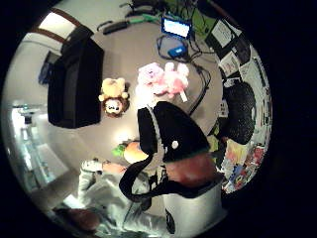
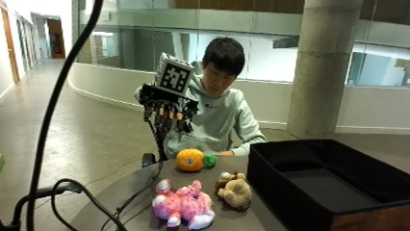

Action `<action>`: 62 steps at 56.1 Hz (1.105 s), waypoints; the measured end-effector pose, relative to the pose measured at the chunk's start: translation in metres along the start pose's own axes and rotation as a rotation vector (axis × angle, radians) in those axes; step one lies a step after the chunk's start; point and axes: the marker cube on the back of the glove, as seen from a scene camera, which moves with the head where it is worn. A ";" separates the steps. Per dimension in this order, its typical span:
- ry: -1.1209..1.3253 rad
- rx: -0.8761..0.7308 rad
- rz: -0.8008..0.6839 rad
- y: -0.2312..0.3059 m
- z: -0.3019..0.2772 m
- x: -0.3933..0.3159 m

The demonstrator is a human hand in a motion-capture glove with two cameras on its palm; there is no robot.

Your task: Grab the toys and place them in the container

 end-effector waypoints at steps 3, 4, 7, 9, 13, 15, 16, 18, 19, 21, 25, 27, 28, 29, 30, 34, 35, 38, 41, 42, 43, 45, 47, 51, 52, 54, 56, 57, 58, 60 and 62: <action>-0.030 -0.007 -0.046 -0.016 0.013 -0.006; -0.041 -0.009 -0.058 -0.021 0.018 -0.008; -0.081 0.005 -0.071 -0.036 0.036 -0.016; -0.109 0.025 -0.085 -0.047 0.048 -0.022; -0.167 0.068 -0.148 -0.064 0.072 -0.032; -0.207 0.090 -0.177 -0.073 0.086 -0.039; -0.227 0.097 -0.190 -0.076 0.093 -0.042; -0.262 0.103 -0.210 -0.082 0.106 -0.047; -0.277 0.102 -0.217 -0.085 0.112 -0.050; -0.306 0.086 -0.223 -0.089 0.124 -0.055; -0.357 0.014 -0.195 -0.093 0.148 -0.067; -0.355 -0.012 -0.194 -0.095 0.158 -0.071; -0.347 -0.018 -0.198 -0.096 0.163 -0.073; -0.334 -0.022 -0.201 -0.097 0.167 -0.075; -0.319 -0.021 -0.205 -0.097 0.171 -0.076; -0.239 0.002 -0.221 -0.100 0.182 -0.079; -0.218 0.011 -0.226 -0.101 0.183 -0.079; -0.183 0.040 -0.240 -0.102 0.188 -0.082; -0.202 0.068 -0.240 -0.102 0.190 -0.086; -0.213 0.076 -0.236 -0.102 0.190 -0.087; -0.225 0.083 -0.232 -0.102 0.190 -0.088; -0.249 0.098 -0.222 -0.101 0.190 -0.091; -0.267 0.122 -0.213 -0.100 0.190 -0.095; -0.283 0.183 -0.203 -0.096 0.190 -0.102; -0.286 0.198 -0.202 -0.095 0.190 -0.103; -0.289 0.224 -0.206 -0.093 0.190 -0.106; -0.292 0.237 -0.209 -0.090 0.189 -0.109; -0.293 0.236 -0.207 -0.088 0.189 -0.109; -0.294 0.231 -0.204 -0.086 0.189 -0.110; -0.295 0.214 -0.195 -0.083 0.188 -0.111; -0.300 0.183 -0.187 -0.081 0.187 -0.111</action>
